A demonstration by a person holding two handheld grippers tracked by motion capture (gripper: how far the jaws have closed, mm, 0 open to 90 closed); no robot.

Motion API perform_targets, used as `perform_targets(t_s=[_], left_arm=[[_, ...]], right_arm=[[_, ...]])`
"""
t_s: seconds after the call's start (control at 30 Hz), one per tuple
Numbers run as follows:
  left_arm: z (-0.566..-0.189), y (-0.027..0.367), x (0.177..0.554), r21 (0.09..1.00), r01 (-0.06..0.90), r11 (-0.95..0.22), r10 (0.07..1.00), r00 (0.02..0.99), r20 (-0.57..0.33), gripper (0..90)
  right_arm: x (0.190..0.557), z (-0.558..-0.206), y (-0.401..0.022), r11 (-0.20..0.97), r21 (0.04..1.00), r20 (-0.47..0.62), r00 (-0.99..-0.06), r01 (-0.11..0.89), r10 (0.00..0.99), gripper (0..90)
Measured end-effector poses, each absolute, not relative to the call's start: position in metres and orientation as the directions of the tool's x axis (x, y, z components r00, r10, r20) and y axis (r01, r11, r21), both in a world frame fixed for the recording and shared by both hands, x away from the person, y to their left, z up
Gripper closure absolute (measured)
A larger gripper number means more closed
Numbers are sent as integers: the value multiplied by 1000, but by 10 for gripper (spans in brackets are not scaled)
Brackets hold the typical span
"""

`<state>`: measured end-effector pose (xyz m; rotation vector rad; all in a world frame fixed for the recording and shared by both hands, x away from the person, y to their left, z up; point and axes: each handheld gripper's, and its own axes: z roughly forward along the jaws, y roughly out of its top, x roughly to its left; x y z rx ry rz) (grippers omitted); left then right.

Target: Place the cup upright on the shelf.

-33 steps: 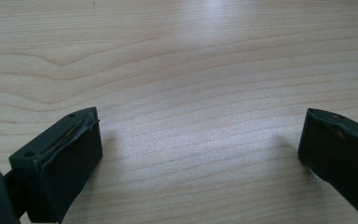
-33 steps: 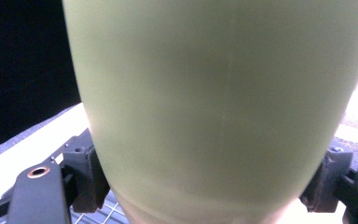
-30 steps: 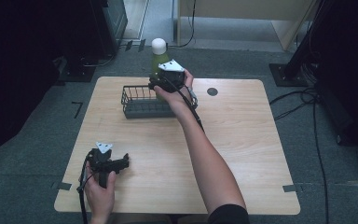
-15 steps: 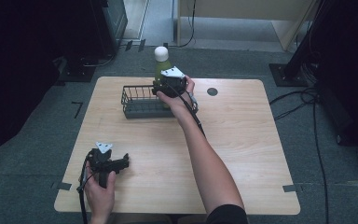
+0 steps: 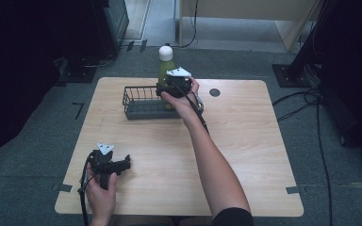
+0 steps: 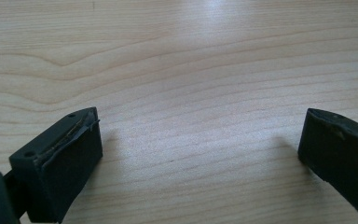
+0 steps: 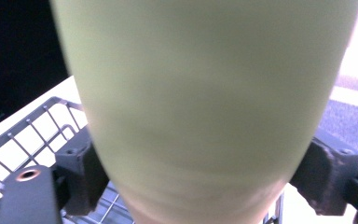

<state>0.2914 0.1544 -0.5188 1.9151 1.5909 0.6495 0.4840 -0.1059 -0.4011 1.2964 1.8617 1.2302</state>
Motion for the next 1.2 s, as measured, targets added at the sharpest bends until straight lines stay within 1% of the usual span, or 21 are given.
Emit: perform_targets(t_s=[0.1, 0.13, 0.33, 0.43, 0.6, 0.7, 1.2], left_arm=[[-519, 154, 291, 688, 712, -138, 984, 178, 13, 1], [-519, 154, 291, 688, 712, -138, 984, 178, 13, 1], [-519, 154, 291, 688, 712, -138, 984, 178, 13, 1], [-519, 154, 291, 688, 712, -138, 984, 178, 13, 1], [-519, 154, 291, 688, 712, -138, 984, 178, 13, 1], [-519, 154, 291, 688, 712, -138, 984, 178, 13, 1], [-519, 154, 292, 689, 712, -136, 984, 177, 11, 1]], right_arm=[[482, -401, -104, 131, 906, 37, -385, 402, 922, 186], [483, -401, -105, 112, 904, 61, -383, 413, 922, 183], [482, -403, -107, 89, 907, 85, -385, 412, 919, 175], [481, -404, -109, 79, 901, 107, -396, 426, 912, 131], [477, -406, -114, 90, 890, 114, -409, 447, 906, 96], [472, -407, -118, 97, 884, 116, -415, 458, 902, 62], [434, -416, -149, 82, 898, 136, -450, 433, 883, 28]])
